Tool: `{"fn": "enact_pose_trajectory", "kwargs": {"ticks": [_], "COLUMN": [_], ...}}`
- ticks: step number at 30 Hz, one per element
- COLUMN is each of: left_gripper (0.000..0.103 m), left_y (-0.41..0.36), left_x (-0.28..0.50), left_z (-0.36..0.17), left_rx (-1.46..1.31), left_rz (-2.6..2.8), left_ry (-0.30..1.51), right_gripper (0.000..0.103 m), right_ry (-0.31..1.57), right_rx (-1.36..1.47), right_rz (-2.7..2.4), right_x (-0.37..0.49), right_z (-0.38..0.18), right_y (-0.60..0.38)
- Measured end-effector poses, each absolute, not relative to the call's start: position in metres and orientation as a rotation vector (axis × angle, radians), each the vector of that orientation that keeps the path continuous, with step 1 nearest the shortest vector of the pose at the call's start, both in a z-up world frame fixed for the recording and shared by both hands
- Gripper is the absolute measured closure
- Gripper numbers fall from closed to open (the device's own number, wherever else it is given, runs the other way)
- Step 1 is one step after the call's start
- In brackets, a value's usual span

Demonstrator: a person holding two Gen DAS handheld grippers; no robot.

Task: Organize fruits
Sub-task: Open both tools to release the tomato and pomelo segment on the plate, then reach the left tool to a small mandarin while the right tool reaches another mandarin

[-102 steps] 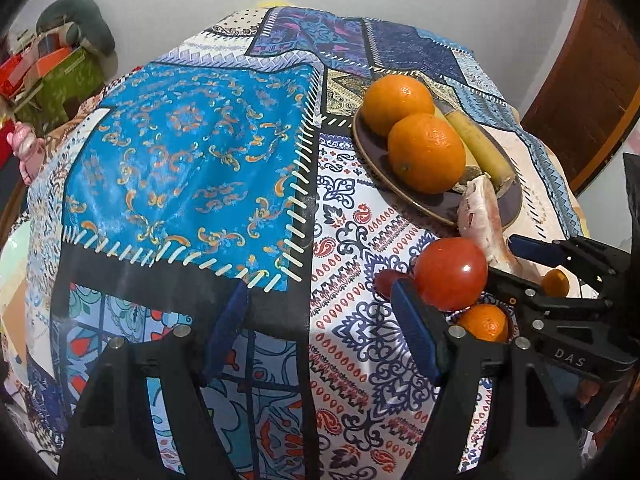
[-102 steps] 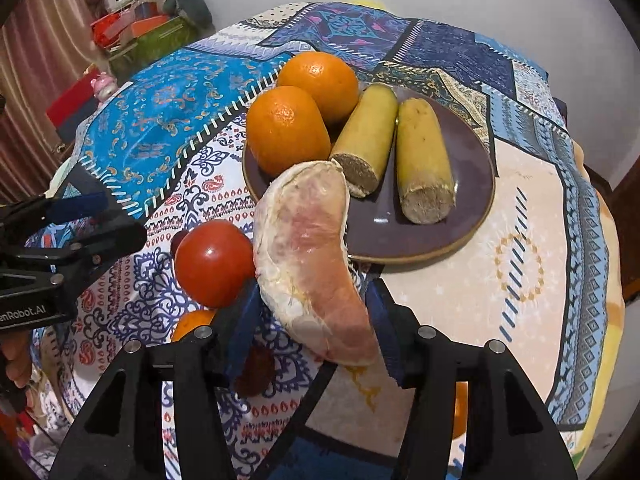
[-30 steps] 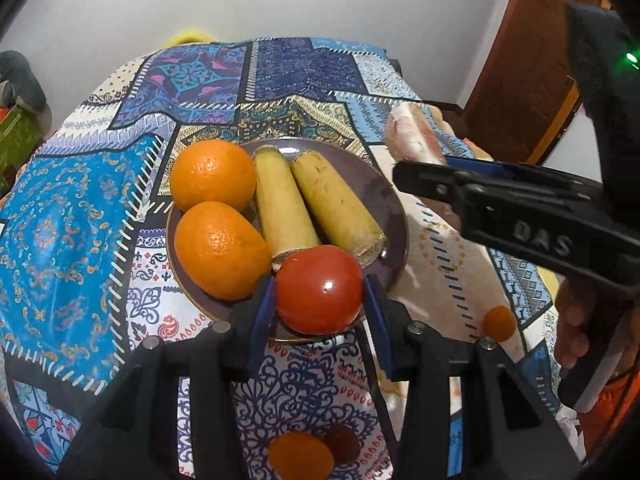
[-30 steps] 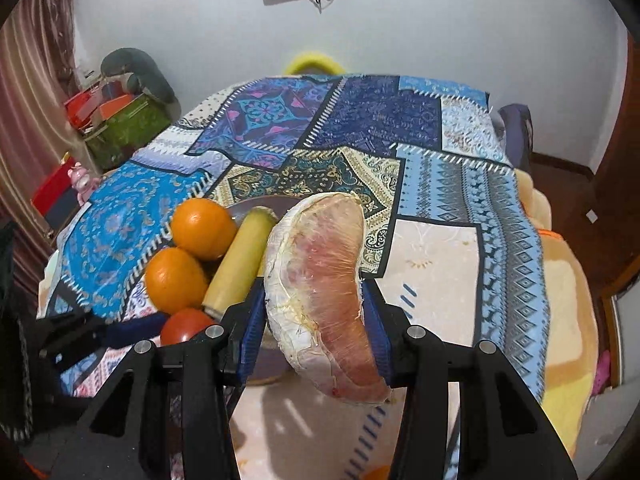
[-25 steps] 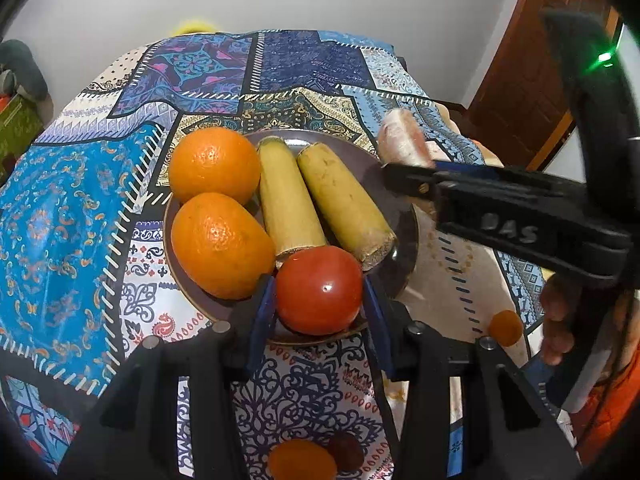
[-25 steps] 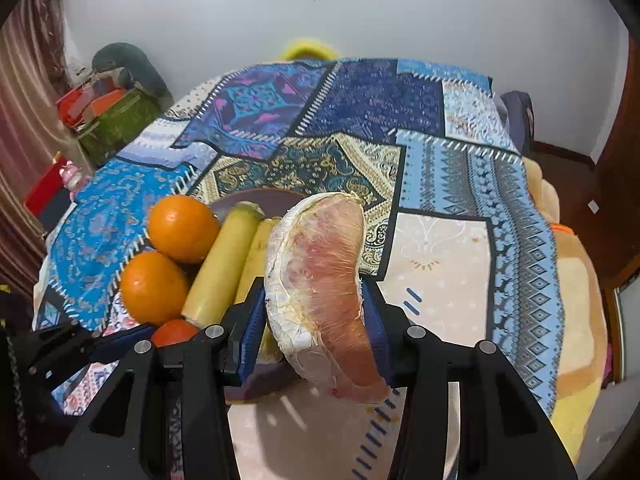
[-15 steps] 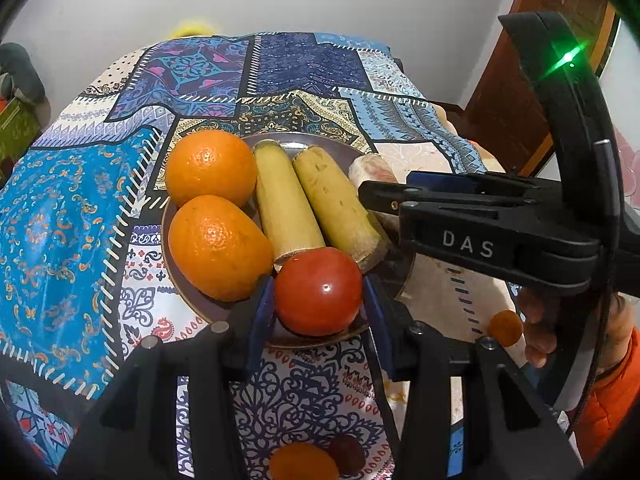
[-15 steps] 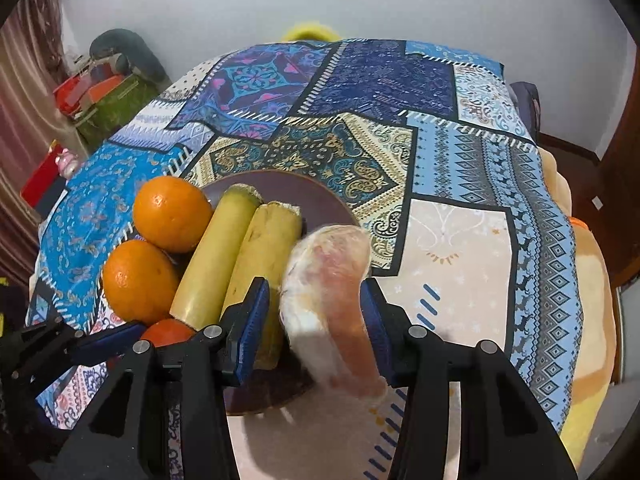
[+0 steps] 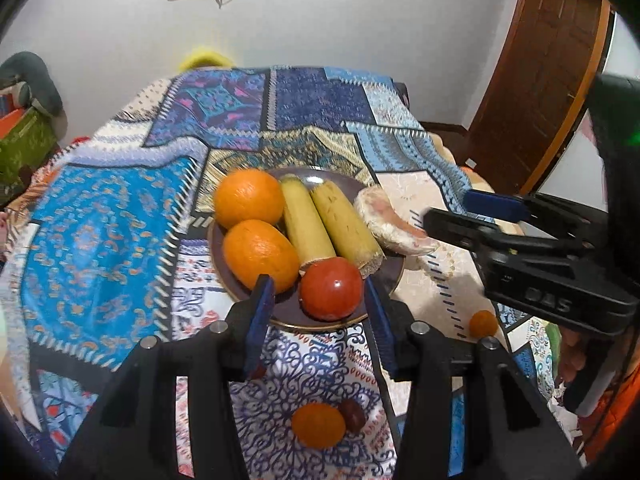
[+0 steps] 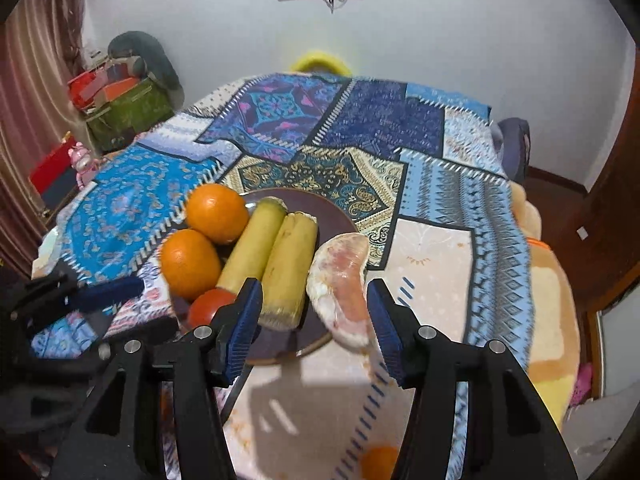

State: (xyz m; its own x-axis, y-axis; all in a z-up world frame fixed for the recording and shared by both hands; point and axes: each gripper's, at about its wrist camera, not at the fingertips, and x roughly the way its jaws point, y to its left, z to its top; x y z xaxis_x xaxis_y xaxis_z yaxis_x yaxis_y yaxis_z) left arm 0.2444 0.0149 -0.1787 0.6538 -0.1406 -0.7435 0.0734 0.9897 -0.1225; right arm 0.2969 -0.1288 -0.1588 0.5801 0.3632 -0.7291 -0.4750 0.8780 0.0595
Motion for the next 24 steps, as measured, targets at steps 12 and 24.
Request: {"fn": "enact_pose_trajectory", "kwargs": {"ticks": [12,24], "left_gripper": [0.049,0.048], "left_y": [0.034,0.028], "left_x": [0.188,0.165], "left_z": [-0.148,-0.192], "left_rx": [-0.066,-0.081], "left_rz": [-0.064,-0.074], "left_ry": [0.811,0.93], "right_gripper": [0.044,0.044], "right_ry": [0.777,0.873], "right_rx": [-0.101,-0.056], "right_rz": [0.454,0.379], "right_x": [0.234,0.2], "right_z": [-0.133,-0.171], "right_y": [-0.168,-0.202]}}
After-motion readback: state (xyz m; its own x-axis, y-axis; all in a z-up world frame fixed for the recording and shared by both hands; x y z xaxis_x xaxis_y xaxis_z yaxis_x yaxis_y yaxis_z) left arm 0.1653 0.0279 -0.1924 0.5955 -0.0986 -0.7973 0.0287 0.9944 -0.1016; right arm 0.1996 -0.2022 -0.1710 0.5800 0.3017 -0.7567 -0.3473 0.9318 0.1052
